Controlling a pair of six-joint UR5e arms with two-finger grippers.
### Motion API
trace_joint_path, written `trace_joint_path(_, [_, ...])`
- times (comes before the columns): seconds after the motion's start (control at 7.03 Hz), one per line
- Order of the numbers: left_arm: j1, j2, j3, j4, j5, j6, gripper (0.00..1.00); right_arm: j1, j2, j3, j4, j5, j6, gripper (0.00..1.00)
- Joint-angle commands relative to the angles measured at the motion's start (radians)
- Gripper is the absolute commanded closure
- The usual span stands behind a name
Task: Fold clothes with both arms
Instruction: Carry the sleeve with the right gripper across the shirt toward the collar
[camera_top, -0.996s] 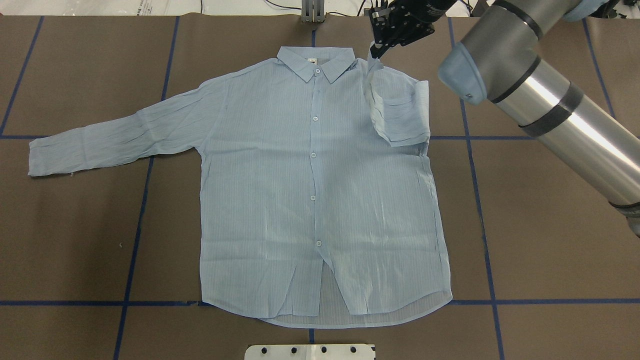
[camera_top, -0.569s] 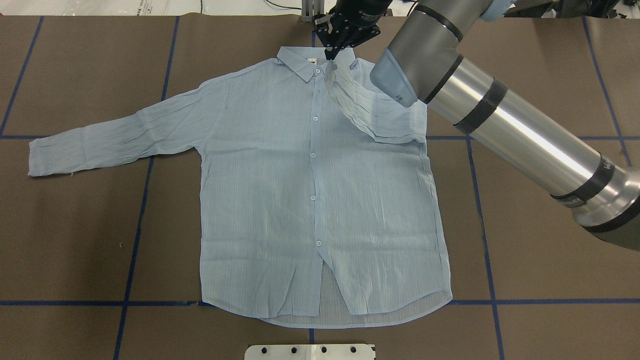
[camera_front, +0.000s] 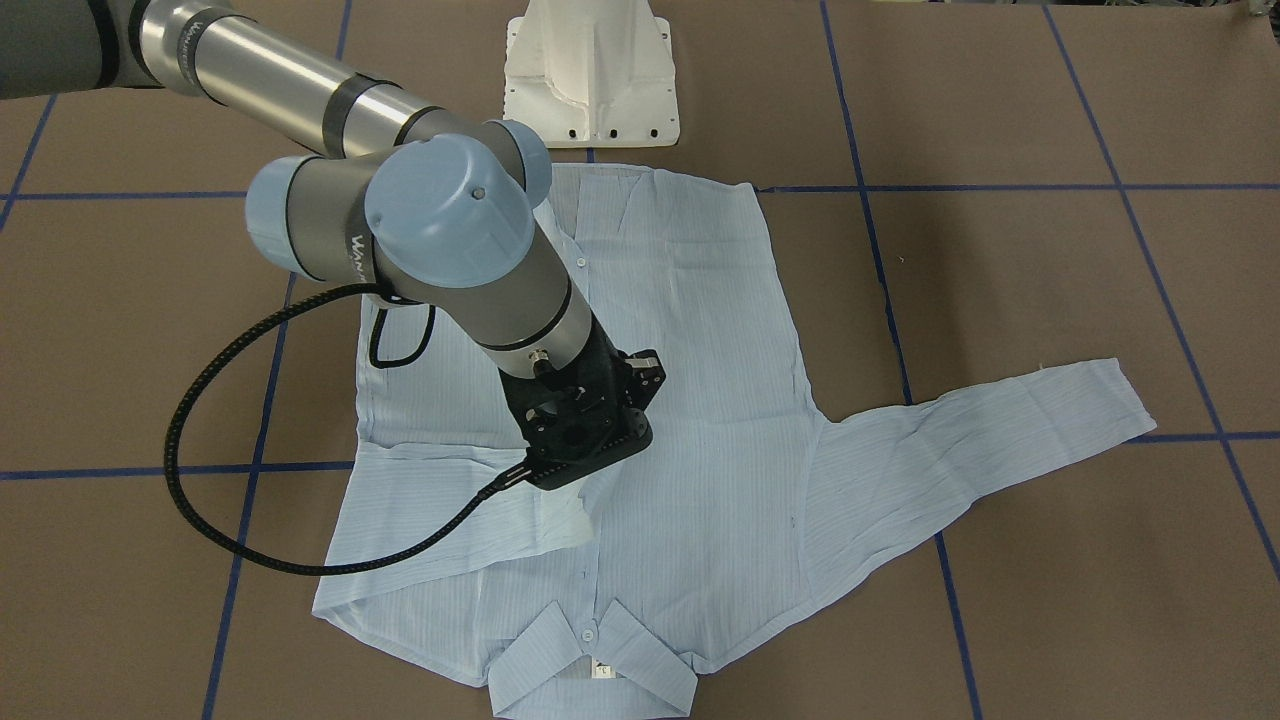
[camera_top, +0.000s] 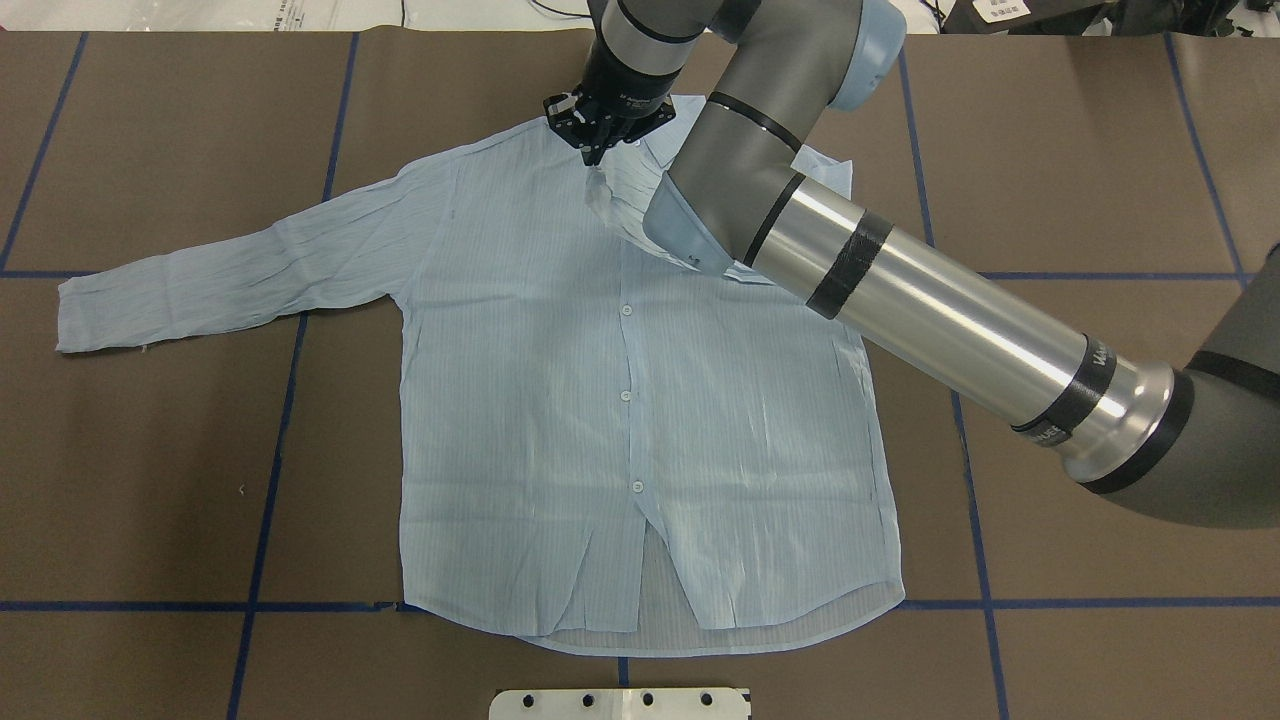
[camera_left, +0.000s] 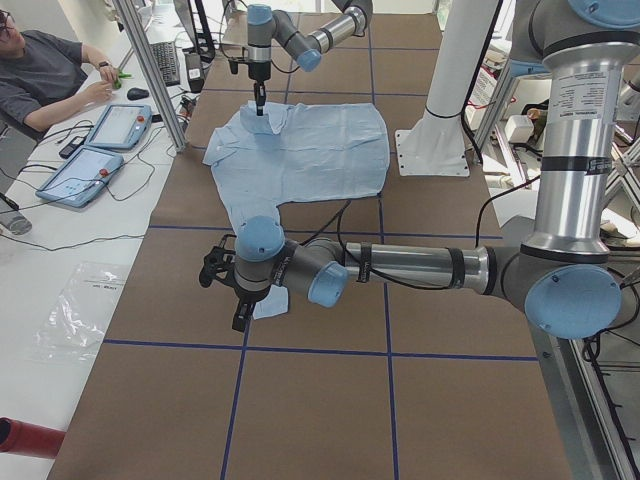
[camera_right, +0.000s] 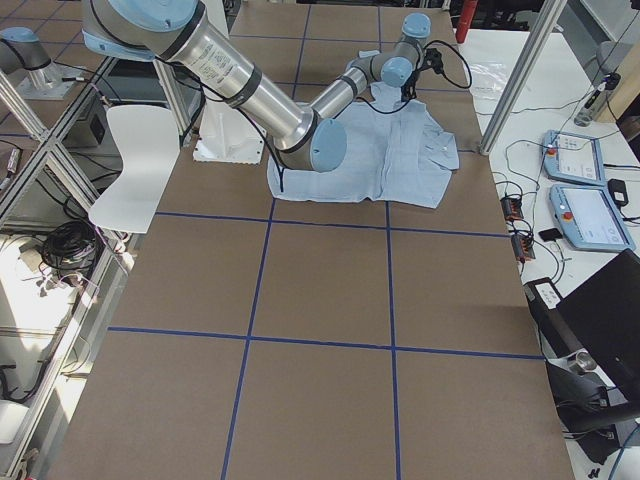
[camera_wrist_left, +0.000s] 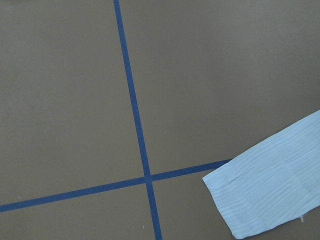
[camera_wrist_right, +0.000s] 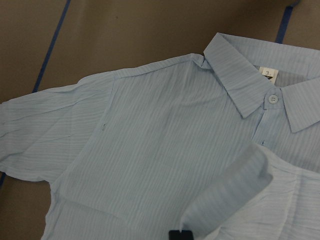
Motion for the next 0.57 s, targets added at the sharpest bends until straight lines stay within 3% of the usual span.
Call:
trace_joint_path(0.0, [0.000,0.000,0.005,0.000,0.000,0.001,0.01,-0.049,0.024,-0.029,0.008,-0.044,0.003,1.00])
trace_joint_path(0.14, [0.000,-0.003,0.007,0.000,0.000,0.001,0.01,-0.069,0.062,-0.086,0.017,-0.064,0.003,1.00])
trace_joint_path(0.43, [0.000,-0.005,0.011,0.000,0.000,0.001,0.01,-0.103,0.069,-0.106,0.031,-0.111,0.003,1.00])
